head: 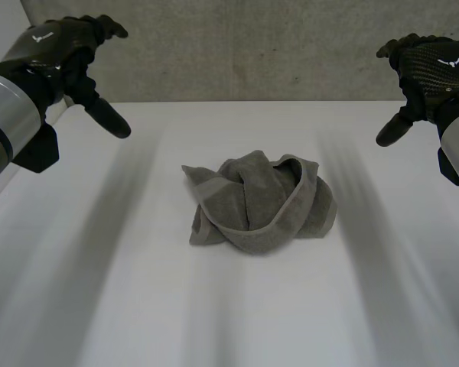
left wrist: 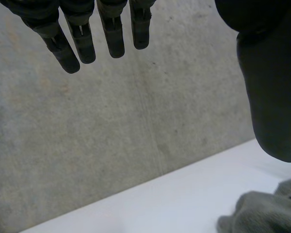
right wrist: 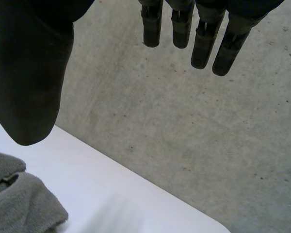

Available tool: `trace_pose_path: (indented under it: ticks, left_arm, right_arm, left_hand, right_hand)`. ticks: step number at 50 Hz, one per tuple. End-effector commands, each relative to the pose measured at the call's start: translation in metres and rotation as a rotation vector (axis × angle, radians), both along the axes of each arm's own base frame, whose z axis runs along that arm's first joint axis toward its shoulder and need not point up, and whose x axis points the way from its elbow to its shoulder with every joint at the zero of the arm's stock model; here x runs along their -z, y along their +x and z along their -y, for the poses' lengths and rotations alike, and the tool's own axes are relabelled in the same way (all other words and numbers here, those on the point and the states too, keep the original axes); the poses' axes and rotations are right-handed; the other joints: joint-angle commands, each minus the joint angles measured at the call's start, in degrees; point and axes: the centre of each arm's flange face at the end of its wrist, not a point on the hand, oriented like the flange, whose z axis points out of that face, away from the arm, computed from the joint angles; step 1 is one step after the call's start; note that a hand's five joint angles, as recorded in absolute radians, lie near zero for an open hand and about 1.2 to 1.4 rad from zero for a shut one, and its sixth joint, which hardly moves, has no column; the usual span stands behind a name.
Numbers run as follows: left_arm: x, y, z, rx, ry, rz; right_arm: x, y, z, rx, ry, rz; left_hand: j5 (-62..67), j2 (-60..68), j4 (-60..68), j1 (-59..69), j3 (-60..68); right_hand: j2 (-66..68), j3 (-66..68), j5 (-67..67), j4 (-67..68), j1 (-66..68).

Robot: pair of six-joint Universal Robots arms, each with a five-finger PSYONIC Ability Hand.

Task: Fold the towel.

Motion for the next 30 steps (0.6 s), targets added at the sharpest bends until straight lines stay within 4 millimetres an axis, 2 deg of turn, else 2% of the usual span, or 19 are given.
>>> trace_pose_path:
  ticks: [1,21,27,30]
  left_arm:
    - [0.003,-0.004,-0.003,0.014,0.008,0.023]
    - [0.007,-0.006,-0.001,0.021,-0.012,0.018]
    - [0.023,-0.008,0.000,0.034,0.009,0.028]
    - [0.042,-0.014,-0.006,0.057,0.046,0.045]
  right_arm:
    - [0.004,0.001,0.001,0.000,0.008,-0.020]
    - [0.009,0.005,0.004,-0.053,0.019,-0.034]
    - [0.022,0.018,0.001,-0.200,0.027,-0.117]
    - [0.032,0.026,0.001,-0.295,0.027,-0.192]
  left_hand:
    - [-12.31,-3.99,-4.79,-4.20,-3.06]
    - [-13.15,-4.83,-5.63,-5.04,-3.90]
    - [-12.82,-4.50,-5.30,-4.71,-3.57]
    - [-12.48,-4.16,-4.96,-4.37,-3.23]
  right_hand:
    - [-4.26,-4.04,-3.29,-4.47,-3.19]
    - [-4.26,-4.04,-3.29,-4.47,-3.19]
    - [-4.26,-4.04,-3.29,-4.47,-3.19]
    - [-4.26,-4.04,-3.29,-4.47,-3.19]
